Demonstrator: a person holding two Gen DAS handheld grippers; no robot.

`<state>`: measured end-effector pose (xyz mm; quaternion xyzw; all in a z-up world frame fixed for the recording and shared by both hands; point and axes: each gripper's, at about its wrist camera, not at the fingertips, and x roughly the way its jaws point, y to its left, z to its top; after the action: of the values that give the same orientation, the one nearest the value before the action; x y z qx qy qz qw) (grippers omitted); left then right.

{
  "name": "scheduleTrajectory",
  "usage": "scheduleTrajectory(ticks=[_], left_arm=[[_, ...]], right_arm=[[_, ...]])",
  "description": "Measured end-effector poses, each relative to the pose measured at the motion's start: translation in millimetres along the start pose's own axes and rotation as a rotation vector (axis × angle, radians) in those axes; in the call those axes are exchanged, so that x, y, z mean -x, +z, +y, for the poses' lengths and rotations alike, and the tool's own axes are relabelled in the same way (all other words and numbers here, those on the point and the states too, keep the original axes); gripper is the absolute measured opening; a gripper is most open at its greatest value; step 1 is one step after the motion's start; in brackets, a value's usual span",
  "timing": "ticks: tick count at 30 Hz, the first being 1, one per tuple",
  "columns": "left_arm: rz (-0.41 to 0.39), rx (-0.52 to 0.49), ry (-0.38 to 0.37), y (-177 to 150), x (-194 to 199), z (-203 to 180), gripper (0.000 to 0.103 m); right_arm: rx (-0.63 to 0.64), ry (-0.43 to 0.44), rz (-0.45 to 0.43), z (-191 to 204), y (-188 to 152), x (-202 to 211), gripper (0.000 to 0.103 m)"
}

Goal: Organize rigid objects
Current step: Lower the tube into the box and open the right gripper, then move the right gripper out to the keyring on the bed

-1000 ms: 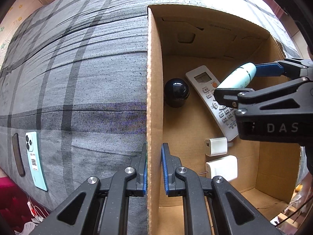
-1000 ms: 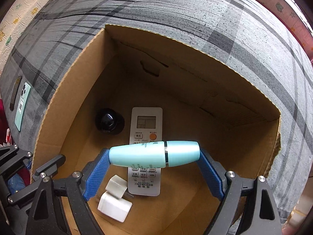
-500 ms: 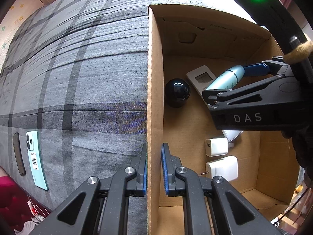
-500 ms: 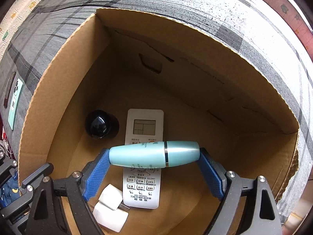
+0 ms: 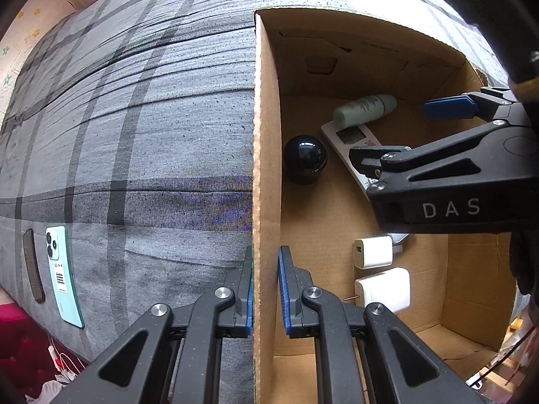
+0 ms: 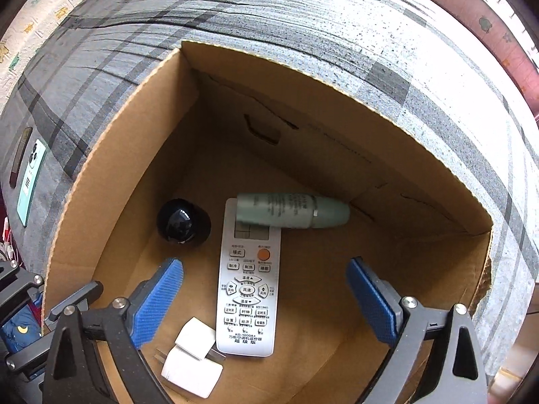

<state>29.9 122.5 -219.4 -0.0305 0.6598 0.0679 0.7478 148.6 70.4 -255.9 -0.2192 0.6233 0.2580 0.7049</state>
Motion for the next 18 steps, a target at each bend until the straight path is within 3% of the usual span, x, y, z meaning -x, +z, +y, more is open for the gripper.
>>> scheduleTrajectory(ticks=[18], left_arm=[[0.003,0.007,0.001,0,0,0,0.012]], right_arm=[[-0.03,-0.036,-0.112,-10,-17,60,0.103]])
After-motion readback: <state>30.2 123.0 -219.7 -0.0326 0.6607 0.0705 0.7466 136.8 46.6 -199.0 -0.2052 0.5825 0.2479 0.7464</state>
